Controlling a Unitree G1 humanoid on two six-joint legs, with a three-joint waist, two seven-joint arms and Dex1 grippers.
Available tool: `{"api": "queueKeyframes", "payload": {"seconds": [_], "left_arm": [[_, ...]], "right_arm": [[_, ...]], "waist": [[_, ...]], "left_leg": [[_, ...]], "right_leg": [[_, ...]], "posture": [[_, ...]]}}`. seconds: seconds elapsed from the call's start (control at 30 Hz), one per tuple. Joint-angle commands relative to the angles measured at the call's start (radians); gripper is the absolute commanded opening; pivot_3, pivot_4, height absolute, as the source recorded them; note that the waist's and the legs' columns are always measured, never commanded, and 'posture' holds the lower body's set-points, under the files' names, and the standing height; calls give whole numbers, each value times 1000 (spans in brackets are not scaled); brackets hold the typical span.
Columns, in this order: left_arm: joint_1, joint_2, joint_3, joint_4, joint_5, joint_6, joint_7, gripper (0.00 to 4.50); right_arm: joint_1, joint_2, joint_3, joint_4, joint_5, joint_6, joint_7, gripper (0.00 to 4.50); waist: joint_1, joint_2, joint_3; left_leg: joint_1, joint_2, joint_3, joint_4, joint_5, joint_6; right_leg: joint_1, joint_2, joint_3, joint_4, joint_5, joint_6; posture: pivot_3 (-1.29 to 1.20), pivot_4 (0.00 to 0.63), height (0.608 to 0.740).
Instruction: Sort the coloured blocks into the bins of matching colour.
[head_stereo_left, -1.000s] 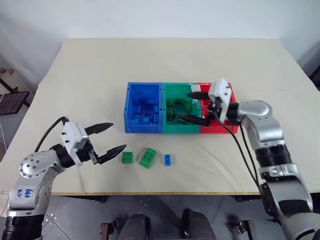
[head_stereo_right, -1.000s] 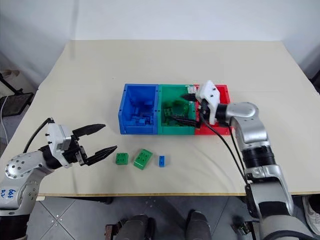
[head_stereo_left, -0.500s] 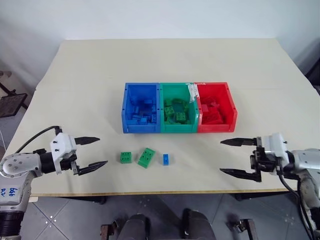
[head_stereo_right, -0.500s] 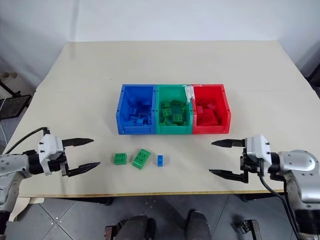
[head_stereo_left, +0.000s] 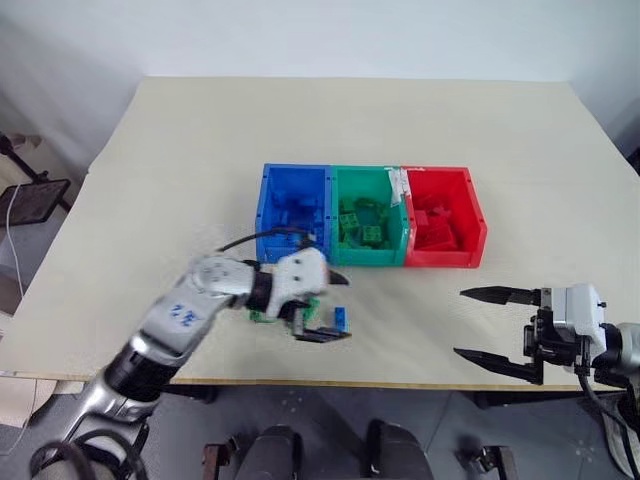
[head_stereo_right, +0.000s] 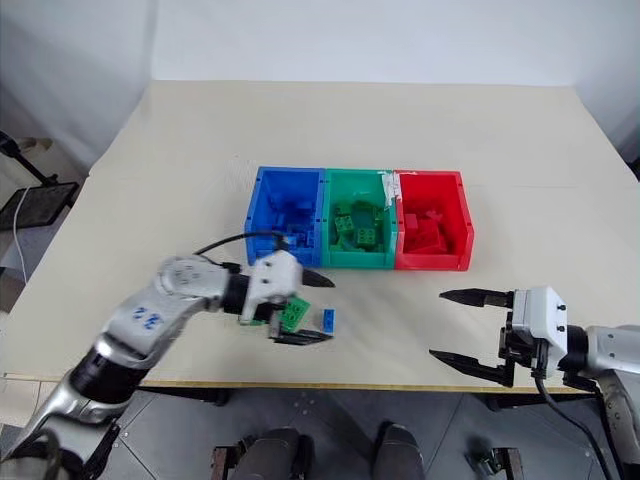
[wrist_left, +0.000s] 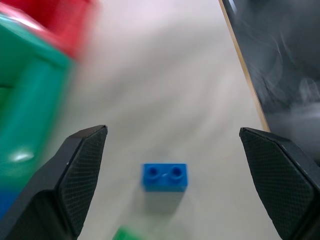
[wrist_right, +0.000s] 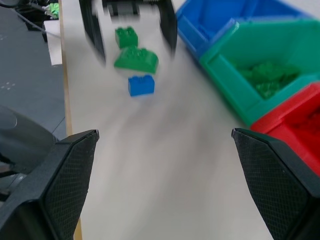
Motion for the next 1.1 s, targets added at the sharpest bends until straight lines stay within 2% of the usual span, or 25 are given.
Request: {"api": "queueKeyframes", "payload": {"seconds": [0.03,0.23,0.43,0.73,1.07,1.1], "left_arm": [[-32,12,-56,10,76,47,4,4500],[-84,18,-114,52,172,79,-2,4500],[-60,-22,-114,42,161,100,-4,4500],[-52,-34,-109,55,173,99,5,4500],[-46,-76,-92,92,172,62,29,1447],[-46,-80,-88,95,168,53,27,1443]], "right_arm": [[27,-8,-37,-53,18,10,-26,4454],[80,-8,-49,-81,9,6,-49,4454],[83,-8,-40,-84,0,0,-74,4454],[72,-14,-26,-77,-5,-1,-81,4454],[69,-8,-18,-70,-19,2,-82,4500],[71,-6,-19,-71,-18,2,-84,4500]], "waist": [[-1,0,0],[13,0,0],[26,0,0],[28,0,0],[29,0,0],[29,0,0]], "left_leg": [[0,1,0,0,0,0],[-2,0,-1,3,0,1],[-4,0,-1,6,-1,2],[-4,0,-1,7,-1,2],[-4,0,-1,8,-1,2],[-4,0,-1,8,-1,2]], "right_leg": [[0,1,0,0,0,0],[0,0,0,-1,0,0],[0,0,0,-1,0,0],[0,0,0,-1,0,0],[0,0,0,-1,0,0],[0,0,0,-1,0,0]], "posture": [[0,150,740],[0,150,740],[0,150,740],[0,150,740],[0,150,740],[0,150,740]]}}
